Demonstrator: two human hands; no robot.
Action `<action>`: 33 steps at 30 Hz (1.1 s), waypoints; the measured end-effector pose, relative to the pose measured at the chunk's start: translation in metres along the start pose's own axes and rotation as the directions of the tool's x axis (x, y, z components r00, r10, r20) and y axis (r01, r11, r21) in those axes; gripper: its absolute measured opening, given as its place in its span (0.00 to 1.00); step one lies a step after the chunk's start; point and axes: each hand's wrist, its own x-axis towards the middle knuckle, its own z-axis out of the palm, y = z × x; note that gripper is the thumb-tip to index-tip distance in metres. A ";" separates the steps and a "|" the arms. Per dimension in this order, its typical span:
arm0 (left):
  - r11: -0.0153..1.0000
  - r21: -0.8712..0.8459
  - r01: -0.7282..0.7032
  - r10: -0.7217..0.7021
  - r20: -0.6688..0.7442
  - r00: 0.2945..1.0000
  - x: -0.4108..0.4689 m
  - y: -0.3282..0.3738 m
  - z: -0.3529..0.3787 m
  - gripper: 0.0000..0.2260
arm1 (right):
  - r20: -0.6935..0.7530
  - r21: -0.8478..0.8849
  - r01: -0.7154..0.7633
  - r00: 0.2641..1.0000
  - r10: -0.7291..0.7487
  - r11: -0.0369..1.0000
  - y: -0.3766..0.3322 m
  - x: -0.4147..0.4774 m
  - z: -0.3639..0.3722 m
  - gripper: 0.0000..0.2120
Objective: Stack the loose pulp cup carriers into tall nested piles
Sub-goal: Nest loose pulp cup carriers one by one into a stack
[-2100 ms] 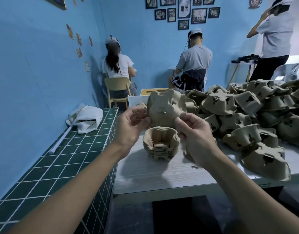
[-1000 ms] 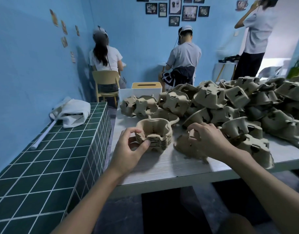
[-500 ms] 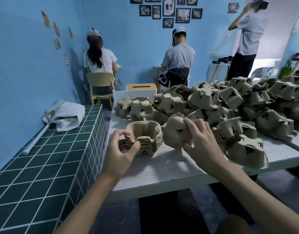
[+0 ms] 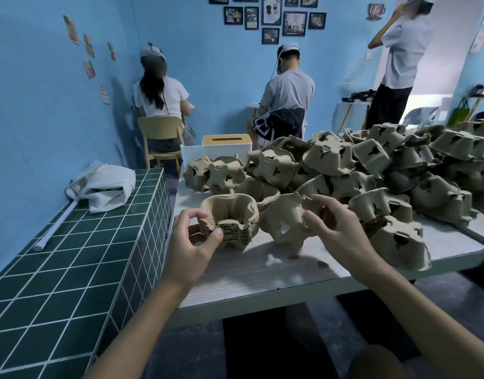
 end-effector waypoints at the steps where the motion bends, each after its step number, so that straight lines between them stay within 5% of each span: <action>1: 1.000 -0.003 0.003 -0.003 -0.003 1.000 0.000 0.000 0.000 0.11 | 0.005 0.049 -0.019 1.000 0.018 0.999 0.002 0.000 -0.002 0.16; 5: 1.000 -0.003 0.010 -0.010 -0.009 1.000 0.000 -0.002 -0.001 0.11 | 0.073 0.247 -0.089 0.995 0.073 0.965 0.001 -0.002 -0.011 0.08; 19: 0.998 -0.054 0.032 -0.026 0.099 0.995 -0.001 -0.001 -0.002 0.19 | -0.244 0.102 0.311 0.929 -0.279 0.945 -0.062 0.010 0.038 0.08; 25: 0.995 -0.065 0.079 -0.073 0.080 0.994 -0.001 0.001 -0.002 0.37 | -0.065 0.054 0.375 0.926 -0.372 0.925 -0.064 0.003 0.081 0.05; 33: 0.999 -0.049 0.012 -0.007 0.096 0.995 0.001 -0.006 -0.003 0.37 | -0.029 -0.041 0.477 0.878 -0.478 0.878 -0.045 0.001 0.072 0.10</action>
